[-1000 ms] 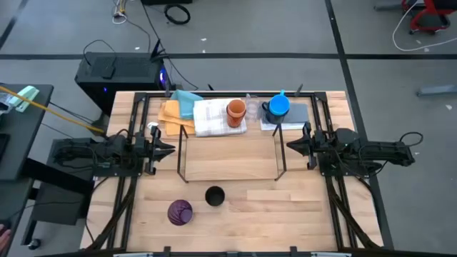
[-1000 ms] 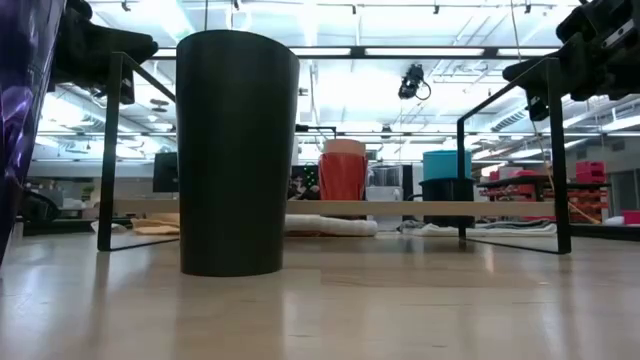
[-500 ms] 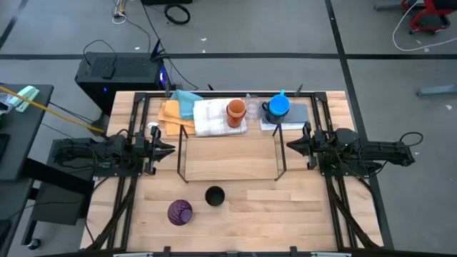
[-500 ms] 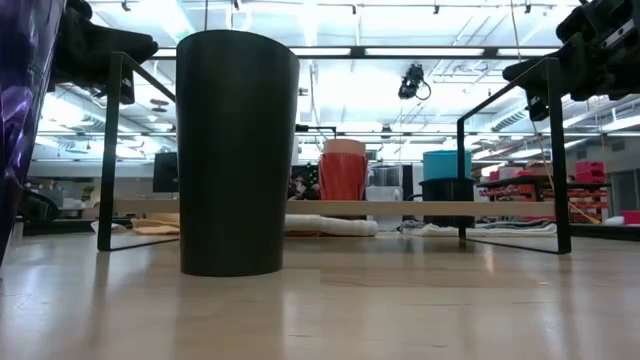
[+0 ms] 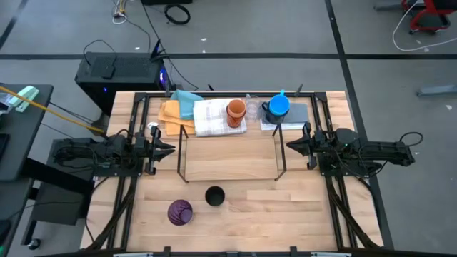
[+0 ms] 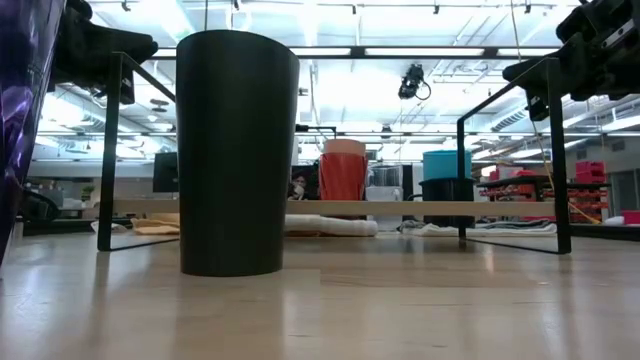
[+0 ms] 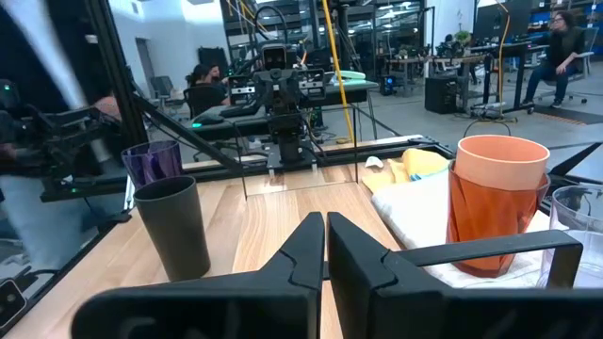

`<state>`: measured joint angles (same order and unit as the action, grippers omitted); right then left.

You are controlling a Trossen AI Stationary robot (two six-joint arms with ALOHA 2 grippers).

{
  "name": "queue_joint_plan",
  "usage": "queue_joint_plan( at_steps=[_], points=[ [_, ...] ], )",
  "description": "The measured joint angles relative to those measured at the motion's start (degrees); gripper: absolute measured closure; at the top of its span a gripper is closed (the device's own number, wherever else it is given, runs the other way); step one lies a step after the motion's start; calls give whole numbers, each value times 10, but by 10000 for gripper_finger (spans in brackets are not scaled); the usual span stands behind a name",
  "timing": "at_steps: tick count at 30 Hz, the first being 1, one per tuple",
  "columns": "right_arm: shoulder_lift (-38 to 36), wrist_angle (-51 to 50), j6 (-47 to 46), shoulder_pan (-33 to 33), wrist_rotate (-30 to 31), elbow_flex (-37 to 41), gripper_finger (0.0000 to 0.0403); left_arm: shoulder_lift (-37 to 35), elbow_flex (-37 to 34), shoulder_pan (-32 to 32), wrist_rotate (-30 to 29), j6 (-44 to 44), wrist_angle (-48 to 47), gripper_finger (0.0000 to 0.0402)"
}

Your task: Stack small to large cups/mugs on shelf

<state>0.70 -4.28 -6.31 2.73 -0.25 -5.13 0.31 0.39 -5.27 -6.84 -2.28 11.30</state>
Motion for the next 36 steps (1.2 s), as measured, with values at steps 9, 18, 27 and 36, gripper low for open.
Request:
queue_joint_plan(
  at_steps=[9,18,27,36],
  points=[
    [0,0,0,0,0,0,378,0,0,0,0,0,0,340],
    [0,0,0,0,0,0,378,0,0,0,0,0,0,348],
    [0,0,0,0,0,0,378,0,0,0,0,0,0,339],
    [0,0,0,0,0,0,378,0,0,0,0,0,0,343]
  ],
)
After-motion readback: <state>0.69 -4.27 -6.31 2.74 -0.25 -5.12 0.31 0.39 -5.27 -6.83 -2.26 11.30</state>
